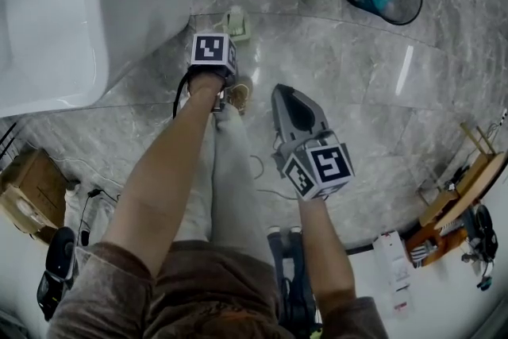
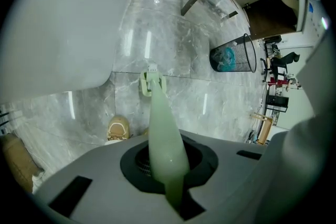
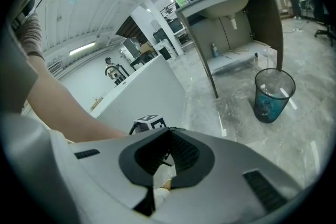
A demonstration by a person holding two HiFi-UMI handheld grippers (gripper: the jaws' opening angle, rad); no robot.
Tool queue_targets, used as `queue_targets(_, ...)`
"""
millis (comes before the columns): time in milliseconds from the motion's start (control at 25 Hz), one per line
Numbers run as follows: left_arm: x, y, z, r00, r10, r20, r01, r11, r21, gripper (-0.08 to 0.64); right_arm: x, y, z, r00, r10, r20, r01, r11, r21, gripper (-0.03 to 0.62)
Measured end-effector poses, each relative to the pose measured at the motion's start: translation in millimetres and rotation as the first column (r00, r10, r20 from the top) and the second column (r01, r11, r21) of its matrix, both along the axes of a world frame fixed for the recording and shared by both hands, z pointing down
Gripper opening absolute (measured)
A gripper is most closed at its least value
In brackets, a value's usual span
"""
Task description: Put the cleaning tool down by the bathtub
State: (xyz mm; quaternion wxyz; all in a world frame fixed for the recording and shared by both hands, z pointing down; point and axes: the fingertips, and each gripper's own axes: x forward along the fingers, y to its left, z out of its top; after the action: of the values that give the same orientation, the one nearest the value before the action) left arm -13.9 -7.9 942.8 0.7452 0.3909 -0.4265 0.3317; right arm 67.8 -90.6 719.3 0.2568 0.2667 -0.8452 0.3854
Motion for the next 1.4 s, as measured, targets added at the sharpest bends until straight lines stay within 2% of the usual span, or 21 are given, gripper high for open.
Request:
queue_targets(360,5.2,-0.3,-8.8,1.000,-0.001,-0.017,0.001,1.000,-0.005,0.023,-2.4,1.4,-6.5,1.000,0.001,0.013,-0.001,1.000,-0.003,0.000)
queue_targets(600,18.9,-5.7,-18.3,0.997,-0.013,-0.075,0.015,0.999,0.029,0.126,-3.4,0.9,-11.7,1.000,0.000,0.019,0.000,1.000,0.006,0.000)
queue_targets(760,22.2,-5.0,-22.6,0.996,-0.024,-0.083,0.027,0.999,0.044,0.160,-2.5,1.2,-14.5,1.000,-0.001,0.017,0.001,1.000,0.005,0.000)
queue_targets(1080,14.1,-6.1,-45.5,0.998,-0.027,-0.058,0.032,0.997,0.075,0.181,-2.7,5.0,-25.2,1.000,-0.007,0.011,0.007,1.000,0.007,0.000)
queue_targets(1400,-7.0,-5.7,-101.6,1.000,-0.004,-0.005,0.005,0.993,0.120,0.188,-13.1,10.8,-70.9,1.000,0.005,0.029,-0.006,1.000,0.023,0.000)
